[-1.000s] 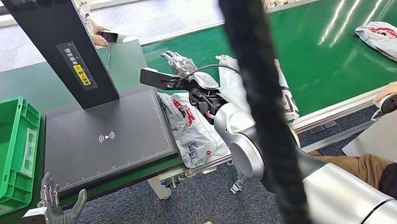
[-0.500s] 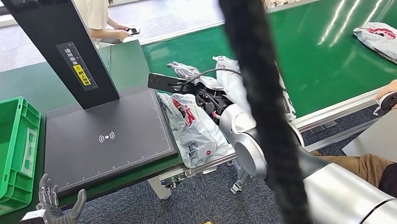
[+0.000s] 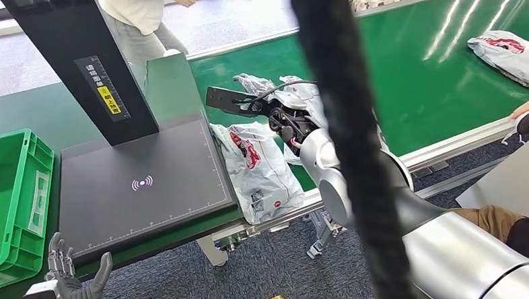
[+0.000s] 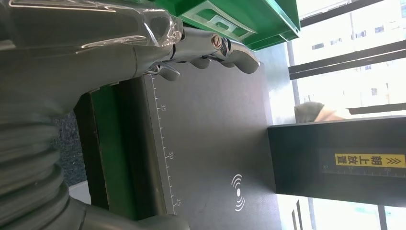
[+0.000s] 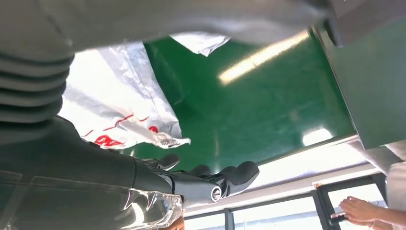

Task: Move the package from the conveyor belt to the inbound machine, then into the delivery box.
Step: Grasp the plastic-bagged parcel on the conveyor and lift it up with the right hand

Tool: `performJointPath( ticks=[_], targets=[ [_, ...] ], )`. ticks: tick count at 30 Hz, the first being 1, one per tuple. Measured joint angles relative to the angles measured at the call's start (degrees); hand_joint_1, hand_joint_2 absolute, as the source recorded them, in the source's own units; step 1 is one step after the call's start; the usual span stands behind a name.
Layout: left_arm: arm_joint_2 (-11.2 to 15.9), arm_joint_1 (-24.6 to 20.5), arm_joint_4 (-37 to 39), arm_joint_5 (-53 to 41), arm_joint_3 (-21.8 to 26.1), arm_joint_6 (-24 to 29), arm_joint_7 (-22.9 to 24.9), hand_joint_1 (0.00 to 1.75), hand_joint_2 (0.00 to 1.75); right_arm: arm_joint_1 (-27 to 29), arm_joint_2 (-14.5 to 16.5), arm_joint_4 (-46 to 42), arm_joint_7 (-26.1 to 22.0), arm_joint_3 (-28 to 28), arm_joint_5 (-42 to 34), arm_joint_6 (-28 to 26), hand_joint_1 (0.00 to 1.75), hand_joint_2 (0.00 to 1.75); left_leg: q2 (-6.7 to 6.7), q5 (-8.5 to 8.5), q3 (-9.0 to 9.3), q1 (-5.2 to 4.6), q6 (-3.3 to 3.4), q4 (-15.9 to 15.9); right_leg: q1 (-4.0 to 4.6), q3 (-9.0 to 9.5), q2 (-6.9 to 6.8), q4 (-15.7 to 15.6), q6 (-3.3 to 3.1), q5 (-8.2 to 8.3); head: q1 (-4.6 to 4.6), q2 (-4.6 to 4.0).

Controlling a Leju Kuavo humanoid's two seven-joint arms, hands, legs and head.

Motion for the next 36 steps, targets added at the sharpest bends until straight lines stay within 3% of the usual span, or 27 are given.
performJointPath(
  ticks=[10,18,36],
  targets=[
    [-0.50,0.04,-0.41,-0.45,0.12,-0.09,0.00,0.00,1.75,-4.55,-0.90,0.00,1.16,0.16,0.48,2.59,0.00,1.75,-0.01,0.00,0.01,0.00,0.00,0.00,0.00,0.00,0.00,0.00,0.00,0.00,0.00,0.00],
    [-0.81,0.04,-0.71,-0.56,0.44,-0.17,0.00,0.00,1.75,-3.74,-1.83,0.19,0.60,0.26,-0.33,3.74,0.00,1.75,-0.02,0.00,0.01,0.00,0.00,0.00,0.00,0.00,0.00,0.00,0.00,0.00,0.00,0.00],
    [-0.80,-0.05,-0.79,-0.47,0.59,0.26,0.00,0.00,1.75,15.29,-2.38,0.44,-5.10,-0.72,-6.26,-6.51,0.00,1.75,-0.03,-0.01,0.00,0.02,0.00,-0.01,0.02,0.01,-0.01,-0.01,0.00,-0.01,0.00,0.00]
  ],
)
